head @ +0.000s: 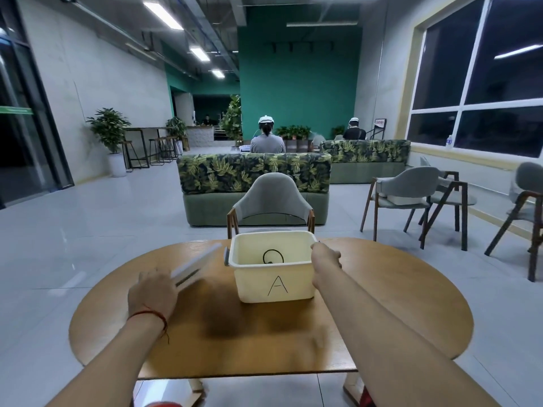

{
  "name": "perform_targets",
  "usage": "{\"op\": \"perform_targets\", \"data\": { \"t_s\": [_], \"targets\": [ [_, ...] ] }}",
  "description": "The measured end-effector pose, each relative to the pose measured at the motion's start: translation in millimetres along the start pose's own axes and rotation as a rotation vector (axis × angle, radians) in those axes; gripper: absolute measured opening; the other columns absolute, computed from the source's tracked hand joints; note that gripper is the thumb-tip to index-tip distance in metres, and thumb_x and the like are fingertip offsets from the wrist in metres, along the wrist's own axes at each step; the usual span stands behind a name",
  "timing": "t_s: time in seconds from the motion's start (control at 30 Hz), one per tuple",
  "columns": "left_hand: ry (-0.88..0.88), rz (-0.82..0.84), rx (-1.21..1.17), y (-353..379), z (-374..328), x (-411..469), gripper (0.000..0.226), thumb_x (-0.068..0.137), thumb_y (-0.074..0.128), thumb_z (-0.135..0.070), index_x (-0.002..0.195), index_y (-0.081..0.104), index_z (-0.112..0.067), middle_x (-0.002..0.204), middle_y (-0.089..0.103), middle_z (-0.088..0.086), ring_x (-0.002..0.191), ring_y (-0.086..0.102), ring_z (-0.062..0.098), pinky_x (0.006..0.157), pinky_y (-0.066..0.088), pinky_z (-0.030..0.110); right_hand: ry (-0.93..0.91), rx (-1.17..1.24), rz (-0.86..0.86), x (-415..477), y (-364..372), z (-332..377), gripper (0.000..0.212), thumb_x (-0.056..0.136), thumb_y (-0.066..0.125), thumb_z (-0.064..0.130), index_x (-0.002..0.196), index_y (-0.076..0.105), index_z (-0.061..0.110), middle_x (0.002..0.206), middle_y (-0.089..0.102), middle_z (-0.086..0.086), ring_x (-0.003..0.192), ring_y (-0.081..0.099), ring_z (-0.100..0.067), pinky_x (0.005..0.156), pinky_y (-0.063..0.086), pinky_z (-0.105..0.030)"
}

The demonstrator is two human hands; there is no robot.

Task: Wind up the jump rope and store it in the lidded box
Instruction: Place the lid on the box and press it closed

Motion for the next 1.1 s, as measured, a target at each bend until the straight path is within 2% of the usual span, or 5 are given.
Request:
{"op": "perform_targets", "data": {
  "t_s": [0.17, 0.43, 0.67, 0.8, 1.1],
  "targets": [
    [0.102, -0.244, -0.039, -82.2, -35.7, -3.7, 0.026, 0.066, 0.075, 0.011, 0.081, 0.065, -0.008, 0.062, 0.055, 0.019, 0.06, 0.06, 0.041, 0.064, 0.045, 0.045, -0.353, -0.253, 0.087, -16.6, -10.4, 19.1, 0.067, 0.105, 0.057, 0.022, 0.169, 0.036, 0.027, 0.167, 0.046, -0.011, 0.149, 0.04, -0.036, 0.093, 0.038, -0.04],
    [0.324, -0.308, -0.375, -183.0, -109.3, -22.6, 0.021, 0.077, 0.071, -0.004, 0.095, 0.067, -0.012, 0.075, 0.063, 0.006, 0.08, 0.058, 0.034, 0.083, 0.044, 0.045, -0.705, -0.282, 0.489, -56.0, -12.0, 50.0, 0.069, 0.099, 0.07, 0.01, 0.162, 0.051, 0.031, 0.155, 0.055, 0.009, 0.144, 0.052, -0.022, 0.118, 0.046, -0.044],
    [0.31, -0.216, -0.794, -195.1, -134.7, -2.7, 0.047, 0.092, 0.08, -0.019, 0.135, 0.062, -0.017, 0.126, 0.064, -0.003, 0.122, 0.054, 0.024, 0.106, 0.047, 0.043, -0.585, 0.094, 0.532, -51.3, -47.7, 75.5, 0.031, 0.102, 0.058, 0.002, 0.131, 0.066, -0.001, 0.113, 0.071, -0.015, 0.101, 0.068, -0.031, 0.08, 0.061, -0.037],
    [-0.045, -0.001, -1.076, -155.8, -137.0, 11.5, 0.049, 0.104, 0.069, -0.038, 0.144, 0.049, -0.016, 0.129, 0.055, -0.003, 0.118, 0.061, 0.025, 0.098, 0.053, 0.041, -0.524, 0.104, 0.474, -24.2, -43.2, 85.0, 0.038, 0.107, 0.059, 0.012, 0.144, 0.059, 0.003, 0.108, 0.07, -0.007, 0.099, 0.065, -0.03, 0.092, 0.054, -0.052],
    [-0.144, 0.099, -0.97, -66.0, -147.3, 62.7, 0.028, 0.101, 0.06, -0.015, 0.126, 0.074, -0.017, 0.115, 0.074, -0.001, 0.113, 0.068, 0.024, 0.096, 0.055, 0.038, -0.487, 0.039, 0.328, 60.2, -12.4, 96.8, 0.055, 0.104, 0.069, 0.006, 0.152, 0.048, 0.025, 0.139, 0.065, -0.005, 0.126, 0.068, -0.032, 0.104, 0.061, -0.058]
  ]
}}
Point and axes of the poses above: each hand's wrist, its own x-axis towards the middle knuckle, its own y-axis out of the palm, z = x × y, the point moved 4 cm from there along x, towards the middle knuckle
